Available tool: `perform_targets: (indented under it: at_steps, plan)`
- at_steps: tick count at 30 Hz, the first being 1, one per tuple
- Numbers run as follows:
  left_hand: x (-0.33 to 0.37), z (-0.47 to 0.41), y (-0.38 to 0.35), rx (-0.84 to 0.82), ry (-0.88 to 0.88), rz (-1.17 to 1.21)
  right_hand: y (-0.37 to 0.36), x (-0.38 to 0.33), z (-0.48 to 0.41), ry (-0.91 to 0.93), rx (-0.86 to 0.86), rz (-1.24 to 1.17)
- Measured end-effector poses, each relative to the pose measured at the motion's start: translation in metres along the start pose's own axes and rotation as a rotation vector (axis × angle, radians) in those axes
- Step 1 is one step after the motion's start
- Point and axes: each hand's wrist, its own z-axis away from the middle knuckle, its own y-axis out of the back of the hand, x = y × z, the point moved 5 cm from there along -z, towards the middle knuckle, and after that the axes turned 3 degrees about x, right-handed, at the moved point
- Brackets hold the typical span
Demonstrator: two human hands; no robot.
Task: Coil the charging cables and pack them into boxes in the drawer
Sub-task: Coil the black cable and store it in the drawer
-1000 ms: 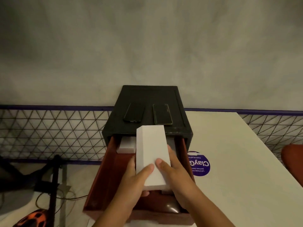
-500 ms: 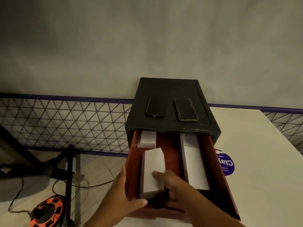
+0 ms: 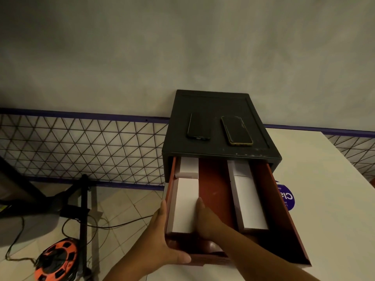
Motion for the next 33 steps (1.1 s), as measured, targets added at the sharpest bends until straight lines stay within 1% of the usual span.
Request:
perform_targets:
  at_steps: [2, 5, 8, 10, 13, 15, 16, 18, 21, 23, 25, 28, 30, 33]
  plan:
    - [0.003, 0.002, 0.001, 0.005, 0.007, -0.011, 0.005, -0.002, 0.001, 0.004, 0.027, 0.137]
    - [0.002, 0.002, 0.001, -0.004, -0.006, -0.019, 0.012, -0.011, -0.002, 0.085, 0.086, 0.395]
    - [0.0, 0.0, 0.001, -0.007, -0.02, -0.007, 0.013, -0.014, -0.007, 0.115, 0.099, 0.52]
    - [0.001, 0.0, 0.001, 0.0, -0.026, -0.005, 0.013, -0.011, -0.009, 0.117, 0.097, 0.517]
    - [0.0, 0.001, 0.002, 0.029, -0.044, -0.022, 0.019, -0.009, -0.005, 0.119, 0.053, 0.41]
    - [-0.002, 0.0, 0.004, 0.066, -0.043, -0.081, 0.026, -0.01, 0.006, 0.129, 0.025, 0.347]
    - [-0.002, -0.001, 0.003, 0.083, -0.033, -0.127, 0.032, -0.008, 0.014, 0.133, 0.039, 0.325]
    - [-0.001, 0.001, 0.004, 0.112, -0.013, -0.202, 0.047, -0.002, 0.033, 0.161, 0.132, 0.326]
    - [0.002, 0.003, 0.003, 0.117, -0.023, -0.312, 0.075, 0.026, 0.066, 0.205, 0.317, 0.465]
    - [0.003, 0.004, 0.003, 0.105, -0.013, -0.374, 0.096, 0.052, 0.088, 0.187, 0.428, 0.55]
    - [0.006, 0.005, 0.003, 0.09, -0.014, -0.436, 0.111, 0.08, 0.106, 0.147, 0.472, 0.58]
    - [0.009, 0.005, 0.004, 0.069, -0.012, -0.464, 0.114, 0.103, 0.116, 0.127, 0.382, 0.545]
    - [0.008, 0.003, 0.004, 0.067, -0.001, -0.467, 0.111, 0.11, 0.115, 0.116, 0.335, 0.578]
    - [0.007, -0.002, 0.004, 0.067, -0.001, -0.478, 0.111, 0.111, 0.11, 0.08, 0.315, 0.615]
